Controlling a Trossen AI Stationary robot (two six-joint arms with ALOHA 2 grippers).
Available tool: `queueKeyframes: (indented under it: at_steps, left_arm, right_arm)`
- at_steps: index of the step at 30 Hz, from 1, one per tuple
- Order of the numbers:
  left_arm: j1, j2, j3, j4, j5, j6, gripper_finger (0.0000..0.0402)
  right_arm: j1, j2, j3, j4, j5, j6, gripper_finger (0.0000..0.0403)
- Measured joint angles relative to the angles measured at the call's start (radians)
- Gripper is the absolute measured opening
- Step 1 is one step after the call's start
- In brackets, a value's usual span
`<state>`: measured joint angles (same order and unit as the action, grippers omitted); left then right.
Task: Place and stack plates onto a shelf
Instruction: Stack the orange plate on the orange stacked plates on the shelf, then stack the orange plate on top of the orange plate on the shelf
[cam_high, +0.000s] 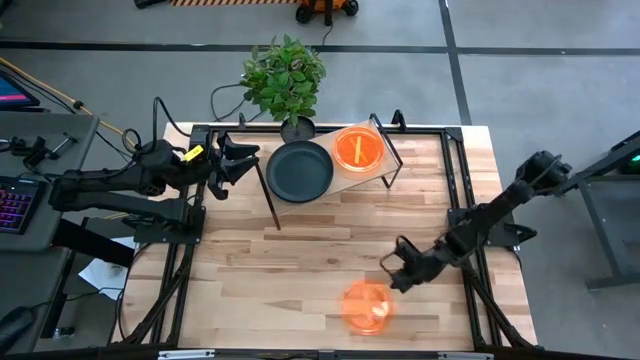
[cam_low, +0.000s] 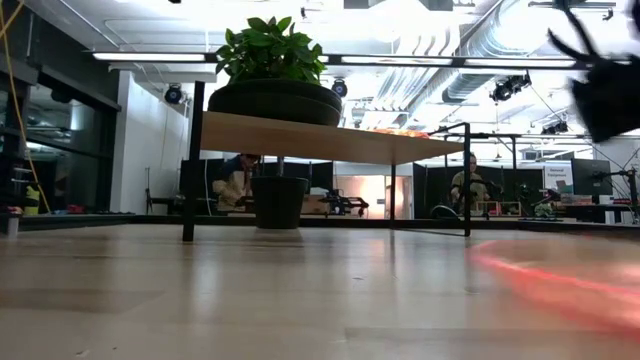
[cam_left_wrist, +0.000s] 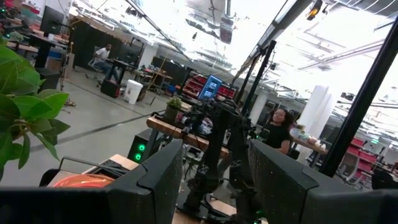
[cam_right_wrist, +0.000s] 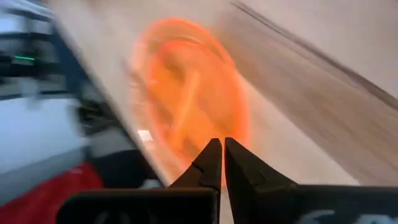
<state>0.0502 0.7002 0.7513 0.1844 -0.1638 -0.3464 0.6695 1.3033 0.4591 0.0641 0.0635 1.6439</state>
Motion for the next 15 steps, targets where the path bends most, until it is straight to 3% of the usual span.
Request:
queueKeyframes:
  at_steps: [6,15]
  left_arm:
    - [0.000,0.000,0.000,0.000,0.000,-0.001,0.0172]
    - [0.000,0.000,0.000,0.000,0.000,-0.018,0.0172]
  right_arm:
    - [-0.110,-0.001,0.001,0.199,-0.014,-0.133,0.0000]
    - [-0.122,-0.001,0.002,0.178,-0.046,-0.095,0.0003]
